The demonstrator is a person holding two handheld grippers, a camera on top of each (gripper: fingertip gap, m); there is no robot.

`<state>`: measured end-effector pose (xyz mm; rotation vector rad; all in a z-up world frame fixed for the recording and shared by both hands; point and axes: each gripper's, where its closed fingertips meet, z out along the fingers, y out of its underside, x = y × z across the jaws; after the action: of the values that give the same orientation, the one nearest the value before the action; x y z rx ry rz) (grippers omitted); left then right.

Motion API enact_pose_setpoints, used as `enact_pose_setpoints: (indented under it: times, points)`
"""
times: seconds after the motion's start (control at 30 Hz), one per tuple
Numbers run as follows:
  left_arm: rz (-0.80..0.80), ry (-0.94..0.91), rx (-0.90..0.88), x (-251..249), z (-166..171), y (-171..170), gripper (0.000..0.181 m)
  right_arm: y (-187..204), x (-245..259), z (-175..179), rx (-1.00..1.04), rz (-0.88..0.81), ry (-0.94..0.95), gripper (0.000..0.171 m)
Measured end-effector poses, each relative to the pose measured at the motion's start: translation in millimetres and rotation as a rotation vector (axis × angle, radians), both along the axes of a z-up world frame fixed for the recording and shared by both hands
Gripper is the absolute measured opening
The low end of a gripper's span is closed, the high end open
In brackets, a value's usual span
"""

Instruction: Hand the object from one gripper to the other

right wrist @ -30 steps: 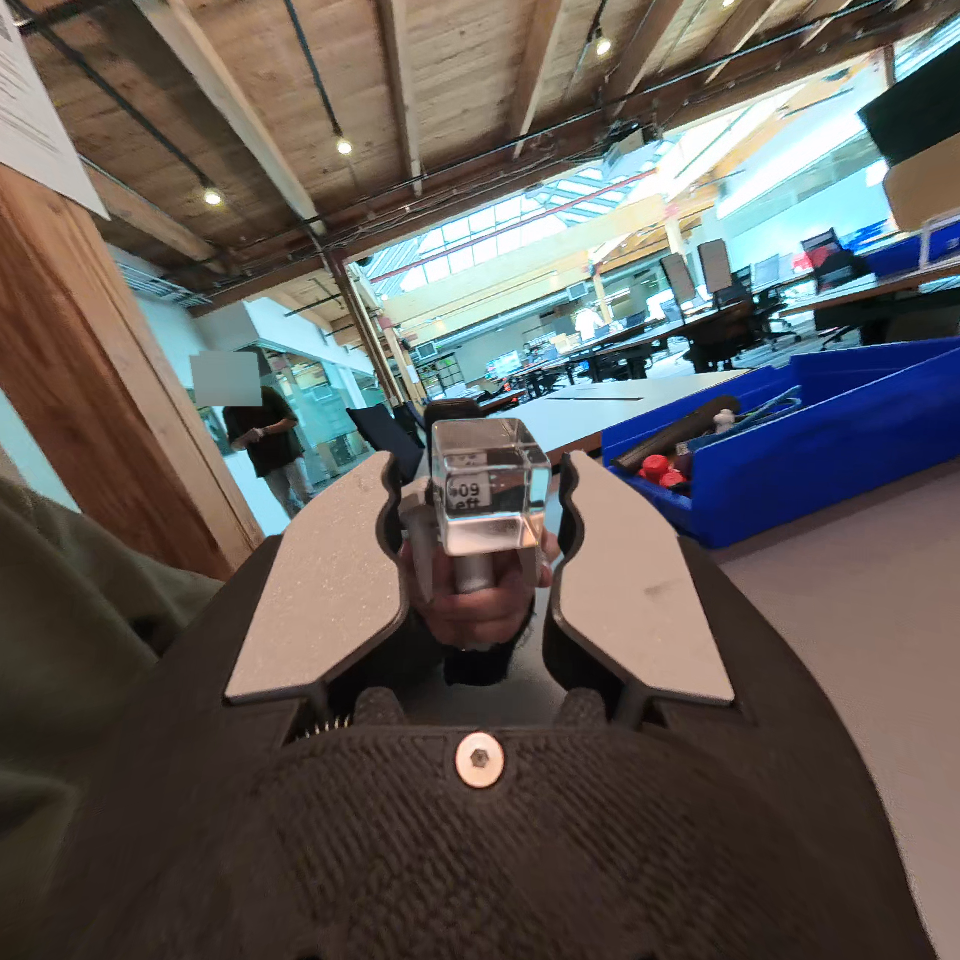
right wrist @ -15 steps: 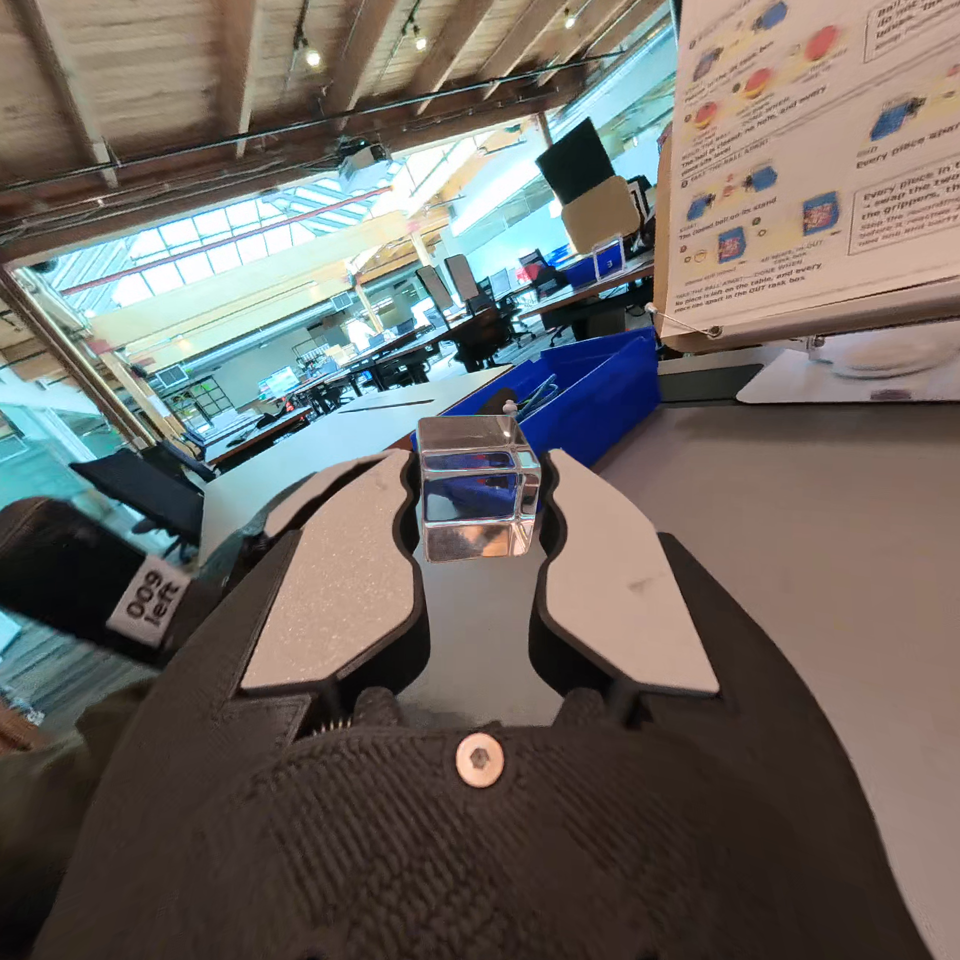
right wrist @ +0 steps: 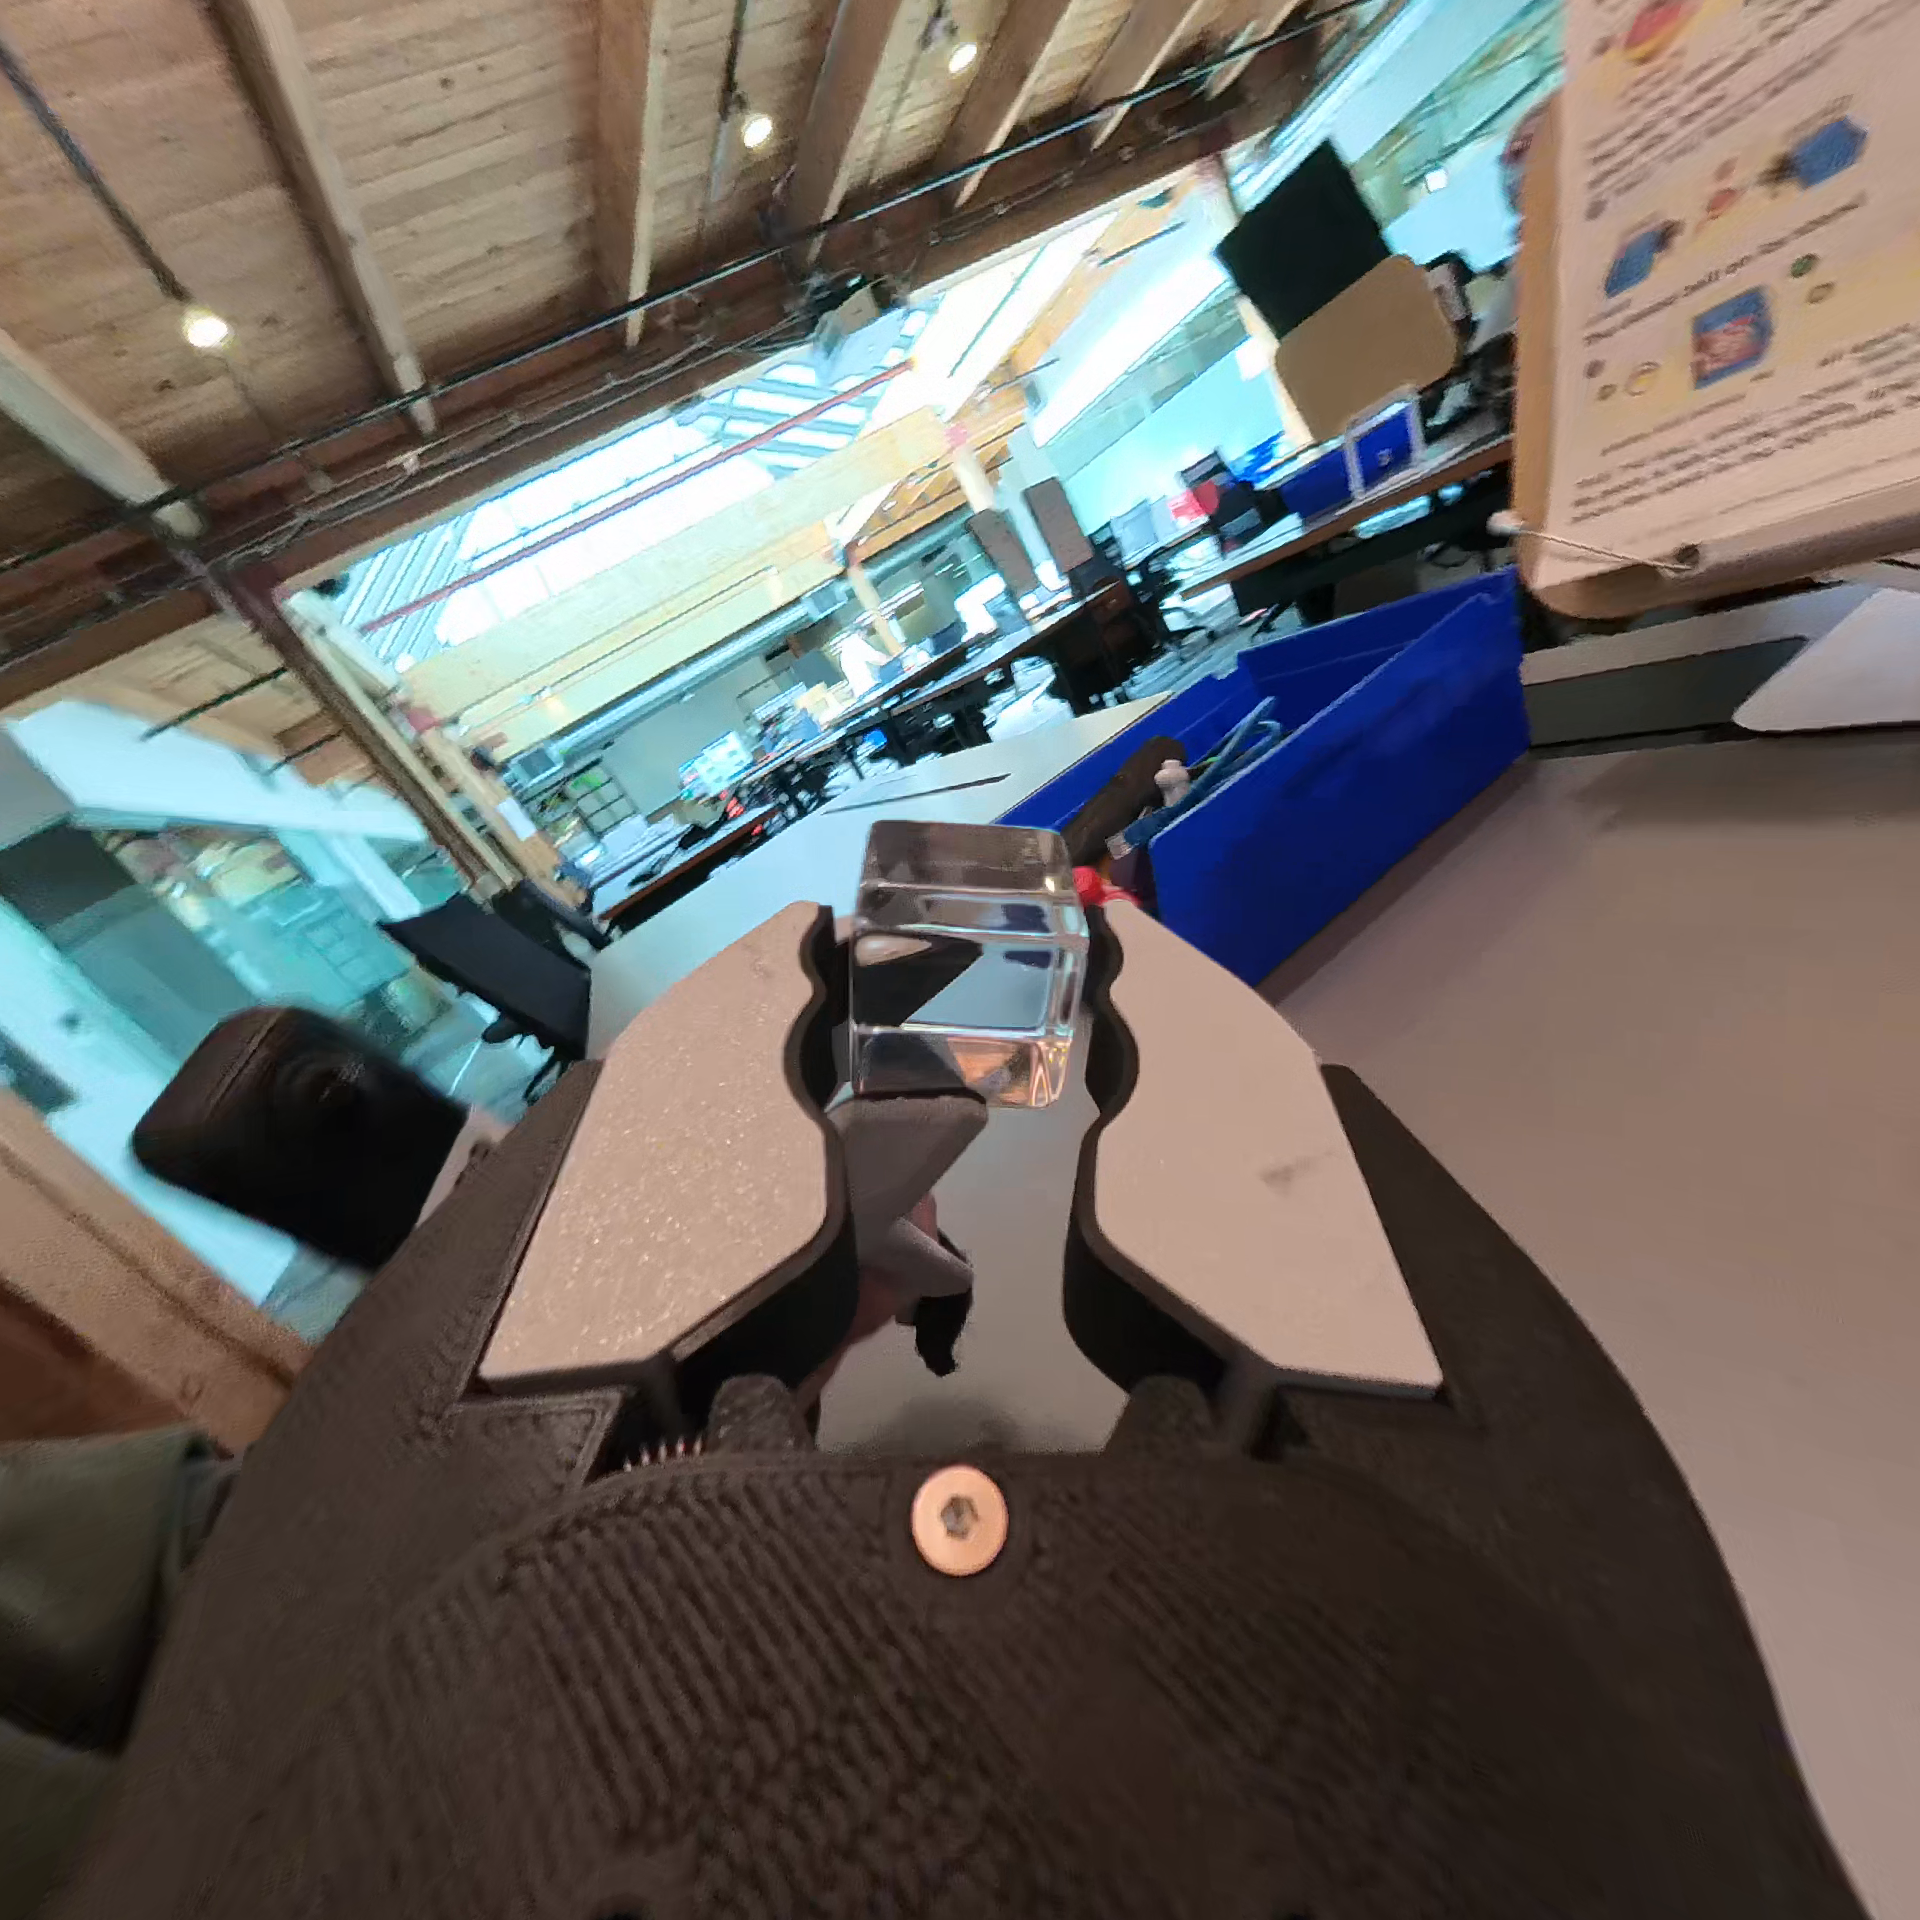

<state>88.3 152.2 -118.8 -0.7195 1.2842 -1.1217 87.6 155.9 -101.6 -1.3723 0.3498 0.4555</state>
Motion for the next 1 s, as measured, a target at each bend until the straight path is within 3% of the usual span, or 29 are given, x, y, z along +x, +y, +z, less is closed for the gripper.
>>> enact_pose_setpoints:
  times: [0.13, 0.27, 0.37, 0.5, 0.73, 0.83, 0.9, 1.0]
  points:
    - [-0.256, 0.128, -0.183, -6, 4, 1, 0.044, -12, -13, 10, 0.012, 0.166, -0.256, 0.076]
    - [-0.626, 0.463, -0.438, -23, -8, -7, 0.045, -33, -22, 6, 0.031, 0.293, -0.448, 0.083]
    - [-0.79, 0.617, -0.558, -37, -17, -9, 0.045, -39, -32, -7, 0.03, 0.375, -0.541, 0.081]
    - [-0.992, 0.782, -0.661, -57, -21, -20, 0.045, -40, -41, -21, 0.016, 0.358, -0.812, 0.083]
    - [-1.174, 0.974, -0.734, -74, -33, -38, 0.044, -36, -71, -43, -0.009, 0.429, -1.089, 0.067]
    - [-1.194, 1.023, -0.736, -77, -38, -42, 0.044, -34, -76, -52, -0.031, 0.47, -1.096, 0.047]
    - [-1.2, 1.033, -0.733, -79, -39, -43, 0.045, -36, -77, -53, -0.029, 0.503, -1.06, 0.047]
    - [-1.125, 0.952, -0.816, -62, -33, -35, 0.045, -27, -62, -52, -0.094, 0.402, -1.064, 0.046]
